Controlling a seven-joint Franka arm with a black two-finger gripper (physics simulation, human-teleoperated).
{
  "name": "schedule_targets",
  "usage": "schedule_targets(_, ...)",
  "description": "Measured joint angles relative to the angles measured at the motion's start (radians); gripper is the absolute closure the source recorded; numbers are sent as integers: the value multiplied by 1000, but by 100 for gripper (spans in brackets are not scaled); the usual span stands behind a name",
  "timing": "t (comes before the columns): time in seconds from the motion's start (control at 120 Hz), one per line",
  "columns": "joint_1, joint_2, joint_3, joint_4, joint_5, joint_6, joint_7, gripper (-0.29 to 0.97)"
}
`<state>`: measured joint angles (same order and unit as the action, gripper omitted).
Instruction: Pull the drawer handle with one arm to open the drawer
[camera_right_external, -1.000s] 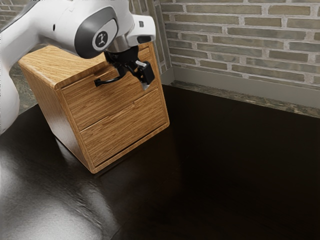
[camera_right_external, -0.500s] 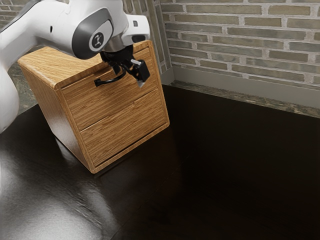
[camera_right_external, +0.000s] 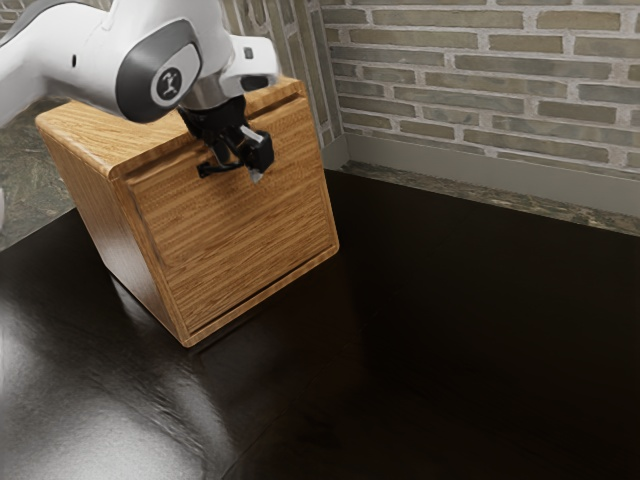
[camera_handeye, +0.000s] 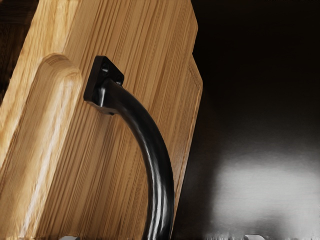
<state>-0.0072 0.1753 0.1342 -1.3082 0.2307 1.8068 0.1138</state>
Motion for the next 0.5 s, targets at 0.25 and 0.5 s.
schedule_targets(0.25, -37, -81, -52, -102, 5, -11, -7, 15)
schedule_targets(0.5, -28, -120, -120, -136, 2, -15, -17, 33)
